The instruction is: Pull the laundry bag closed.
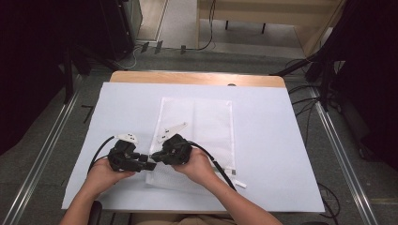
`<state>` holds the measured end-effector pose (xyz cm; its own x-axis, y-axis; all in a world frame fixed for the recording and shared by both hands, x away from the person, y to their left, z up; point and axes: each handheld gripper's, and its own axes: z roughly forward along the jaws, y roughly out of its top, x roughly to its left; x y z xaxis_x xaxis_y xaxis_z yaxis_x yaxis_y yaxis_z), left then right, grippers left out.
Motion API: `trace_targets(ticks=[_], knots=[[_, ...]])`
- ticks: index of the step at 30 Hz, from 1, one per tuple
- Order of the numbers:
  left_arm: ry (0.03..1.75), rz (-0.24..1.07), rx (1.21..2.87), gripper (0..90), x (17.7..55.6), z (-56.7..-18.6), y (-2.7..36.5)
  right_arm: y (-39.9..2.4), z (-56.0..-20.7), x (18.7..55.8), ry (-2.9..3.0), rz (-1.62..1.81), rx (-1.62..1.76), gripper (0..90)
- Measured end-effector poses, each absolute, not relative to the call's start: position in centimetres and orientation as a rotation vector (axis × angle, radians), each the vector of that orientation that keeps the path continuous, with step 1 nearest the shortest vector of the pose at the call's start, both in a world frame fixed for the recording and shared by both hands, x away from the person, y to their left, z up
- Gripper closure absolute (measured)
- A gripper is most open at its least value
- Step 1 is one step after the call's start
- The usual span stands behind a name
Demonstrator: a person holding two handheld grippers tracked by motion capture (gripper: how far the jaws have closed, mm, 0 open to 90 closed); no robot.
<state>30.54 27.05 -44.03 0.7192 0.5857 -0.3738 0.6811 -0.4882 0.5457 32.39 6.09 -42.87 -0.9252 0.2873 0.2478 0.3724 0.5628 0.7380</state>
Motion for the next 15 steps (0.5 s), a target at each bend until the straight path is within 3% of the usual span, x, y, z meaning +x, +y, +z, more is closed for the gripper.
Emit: trace_targets(ticks=[8, 15], knots=[[0.955, -0.165, 2.232, 75.4, 30.60, -43.86, 26.96, 6.12, -42.73, 32.24, -2.678, -1.309, -0.570, 88.0], [0.944, -0.197, 2.252, 79.4, 30.61, -44.04, 26.62, 6.12, -42.69, 32.23, -2.669, -1.312, -0.559, 88.1]])
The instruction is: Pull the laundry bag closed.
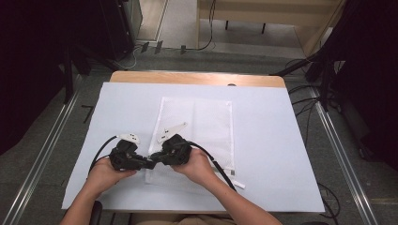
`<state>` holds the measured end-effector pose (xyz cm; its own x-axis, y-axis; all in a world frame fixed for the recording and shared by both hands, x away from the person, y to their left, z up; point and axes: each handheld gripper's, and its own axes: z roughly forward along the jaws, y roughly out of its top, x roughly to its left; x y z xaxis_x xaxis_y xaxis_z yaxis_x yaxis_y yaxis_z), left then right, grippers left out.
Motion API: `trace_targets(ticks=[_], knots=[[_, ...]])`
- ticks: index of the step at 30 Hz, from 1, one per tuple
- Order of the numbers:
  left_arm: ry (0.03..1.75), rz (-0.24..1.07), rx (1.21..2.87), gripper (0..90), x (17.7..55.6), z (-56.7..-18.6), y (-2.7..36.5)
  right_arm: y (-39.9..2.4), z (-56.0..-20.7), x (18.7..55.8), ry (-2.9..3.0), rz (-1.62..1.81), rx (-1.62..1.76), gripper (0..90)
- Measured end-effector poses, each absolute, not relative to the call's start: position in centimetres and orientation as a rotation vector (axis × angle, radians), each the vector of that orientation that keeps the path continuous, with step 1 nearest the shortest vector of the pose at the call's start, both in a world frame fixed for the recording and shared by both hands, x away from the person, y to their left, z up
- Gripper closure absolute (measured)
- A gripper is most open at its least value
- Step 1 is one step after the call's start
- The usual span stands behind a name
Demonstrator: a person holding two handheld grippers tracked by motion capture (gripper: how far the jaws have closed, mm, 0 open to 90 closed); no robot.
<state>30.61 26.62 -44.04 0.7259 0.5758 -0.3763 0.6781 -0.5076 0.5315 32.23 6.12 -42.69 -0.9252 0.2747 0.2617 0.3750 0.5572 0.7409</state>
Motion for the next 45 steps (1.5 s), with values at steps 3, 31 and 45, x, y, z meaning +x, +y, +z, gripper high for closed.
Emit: trace_targets(ticks=[3, 31, 45], knots=[[0.946, -0.195, 2.251, 84.6, 30.64, -43.96, 26.64, 6.11, -42.70, 32.26, -2.663, -1.312, -0.560, 88.1], [0.960, -0.204, 2.275, 88.7, 30.52, -43.91, 26.62, 6.01, -43.63, 32.43, -2.693, -1.277, -0.546, 88.3], [0.967, -0.215, 2.302, 85.1, 30.61, -44.20, 26.33, 6.14, -43.50, 32.08, -2.702, -1.271, -0.526, 88.3]])
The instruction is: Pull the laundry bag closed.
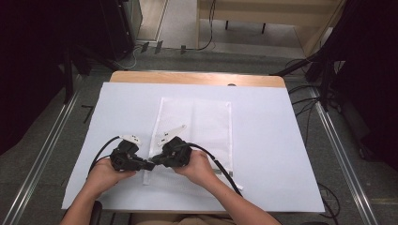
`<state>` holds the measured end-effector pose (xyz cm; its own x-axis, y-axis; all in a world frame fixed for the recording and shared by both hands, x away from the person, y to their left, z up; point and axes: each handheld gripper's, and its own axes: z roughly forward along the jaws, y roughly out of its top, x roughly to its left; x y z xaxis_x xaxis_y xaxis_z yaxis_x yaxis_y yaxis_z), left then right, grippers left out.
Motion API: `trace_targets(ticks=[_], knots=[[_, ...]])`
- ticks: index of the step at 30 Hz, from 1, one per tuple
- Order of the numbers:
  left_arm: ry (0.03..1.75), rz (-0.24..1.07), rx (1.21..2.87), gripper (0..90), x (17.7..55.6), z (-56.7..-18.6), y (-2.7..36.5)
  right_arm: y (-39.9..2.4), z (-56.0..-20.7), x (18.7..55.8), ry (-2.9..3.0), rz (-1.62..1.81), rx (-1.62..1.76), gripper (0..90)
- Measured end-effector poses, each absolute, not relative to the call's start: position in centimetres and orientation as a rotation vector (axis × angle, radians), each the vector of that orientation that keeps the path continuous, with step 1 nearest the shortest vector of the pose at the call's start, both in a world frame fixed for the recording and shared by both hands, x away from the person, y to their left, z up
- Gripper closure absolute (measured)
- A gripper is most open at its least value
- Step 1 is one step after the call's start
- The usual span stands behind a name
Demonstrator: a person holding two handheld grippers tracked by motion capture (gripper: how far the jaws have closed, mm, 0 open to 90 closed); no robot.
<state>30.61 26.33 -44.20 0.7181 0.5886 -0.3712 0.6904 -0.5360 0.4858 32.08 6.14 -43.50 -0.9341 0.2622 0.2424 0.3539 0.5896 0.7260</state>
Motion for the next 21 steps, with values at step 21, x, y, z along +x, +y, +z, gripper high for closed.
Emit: trace_targets(ticks=[21], knots=[[0.947, -0.193, 2.292, 88.8, 30.38, -43.44, 26.73, 5.68, -44.07, 32.17, -2.712, -1.294, -0.503, 88.6]])
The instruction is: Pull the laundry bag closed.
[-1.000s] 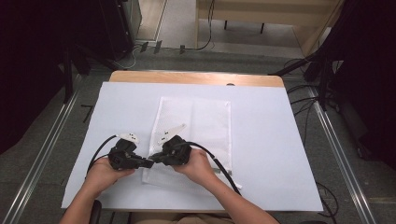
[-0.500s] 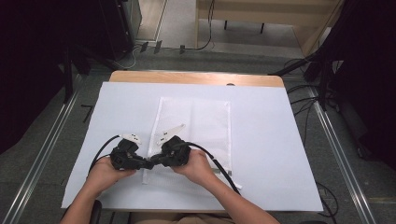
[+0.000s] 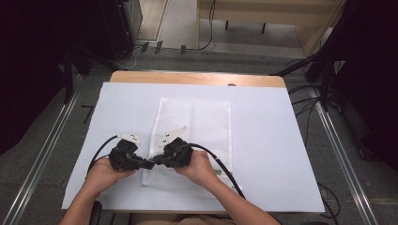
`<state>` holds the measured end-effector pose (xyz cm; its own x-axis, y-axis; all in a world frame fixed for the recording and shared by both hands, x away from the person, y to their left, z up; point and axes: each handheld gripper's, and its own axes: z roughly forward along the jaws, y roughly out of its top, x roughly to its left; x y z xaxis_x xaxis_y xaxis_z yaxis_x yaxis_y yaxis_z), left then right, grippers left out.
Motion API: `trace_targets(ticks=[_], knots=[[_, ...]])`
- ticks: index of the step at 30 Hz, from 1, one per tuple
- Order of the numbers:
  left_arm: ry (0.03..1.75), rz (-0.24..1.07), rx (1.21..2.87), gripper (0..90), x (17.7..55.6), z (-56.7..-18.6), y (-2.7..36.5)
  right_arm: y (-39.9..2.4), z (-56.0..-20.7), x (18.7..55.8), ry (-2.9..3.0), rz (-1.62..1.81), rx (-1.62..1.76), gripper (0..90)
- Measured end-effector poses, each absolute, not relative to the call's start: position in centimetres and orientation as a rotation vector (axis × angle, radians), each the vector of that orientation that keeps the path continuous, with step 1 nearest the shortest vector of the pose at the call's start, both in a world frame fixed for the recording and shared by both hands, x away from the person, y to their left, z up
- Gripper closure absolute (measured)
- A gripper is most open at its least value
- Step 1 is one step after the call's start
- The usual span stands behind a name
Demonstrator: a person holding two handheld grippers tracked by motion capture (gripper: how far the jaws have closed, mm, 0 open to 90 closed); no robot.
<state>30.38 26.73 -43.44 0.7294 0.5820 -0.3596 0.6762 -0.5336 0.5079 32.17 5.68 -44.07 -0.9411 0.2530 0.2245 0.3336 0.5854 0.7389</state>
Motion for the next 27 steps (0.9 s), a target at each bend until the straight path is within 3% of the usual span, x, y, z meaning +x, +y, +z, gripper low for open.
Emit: trace_targets(ticks=[27], knots=[[0.920, -0.171, 2.258, 88.3, 30.3, -43.3, 27.3, 3.8, -44.4, 32.2, -2.765, -1.301, -0.455, 88.4]])
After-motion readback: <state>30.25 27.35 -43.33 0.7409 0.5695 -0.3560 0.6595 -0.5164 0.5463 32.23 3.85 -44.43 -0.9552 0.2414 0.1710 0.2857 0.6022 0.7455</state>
